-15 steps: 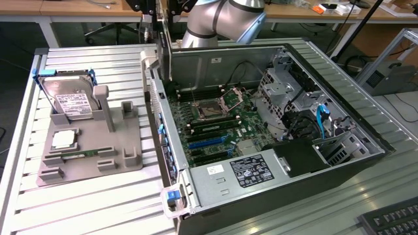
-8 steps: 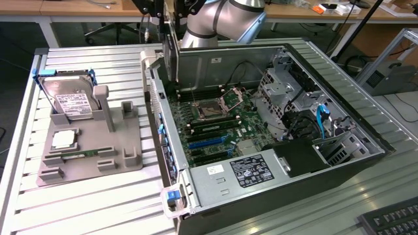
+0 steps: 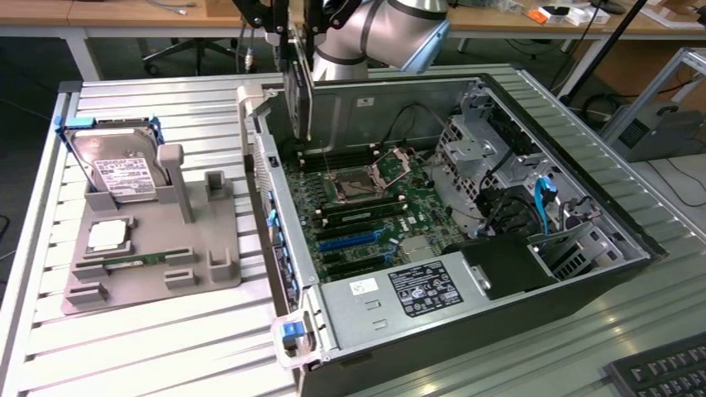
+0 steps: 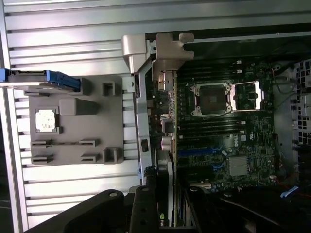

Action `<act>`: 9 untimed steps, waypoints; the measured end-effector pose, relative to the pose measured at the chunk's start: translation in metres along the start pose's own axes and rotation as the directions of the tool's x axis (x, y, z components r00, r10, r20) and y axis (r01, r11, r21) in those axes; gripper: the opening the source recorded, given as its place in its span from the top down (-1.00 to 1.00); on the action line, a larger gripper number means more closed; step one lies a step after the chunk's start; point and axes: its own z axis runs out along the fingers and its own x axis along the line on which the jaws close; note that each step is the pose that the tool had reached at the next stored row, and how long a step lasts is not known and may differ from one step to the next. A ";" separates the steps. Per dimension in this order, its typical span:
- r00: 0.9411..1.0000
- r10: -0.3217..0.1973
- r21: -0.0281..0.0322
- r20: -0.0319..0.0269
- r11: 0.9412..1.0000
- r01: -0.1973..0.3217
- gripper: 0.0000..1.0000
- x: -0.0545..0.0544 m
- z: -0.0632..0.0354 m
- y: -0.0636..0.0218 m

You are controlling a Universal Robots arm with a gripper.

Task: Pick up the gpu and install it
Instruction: 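Pick up the gpu and move the gpu toward the slot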

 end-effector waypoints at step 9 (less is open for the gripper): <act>1.000 0.000 0.001 0.000 1.000 0.000 0.47 -0.012 0.0050 0.0006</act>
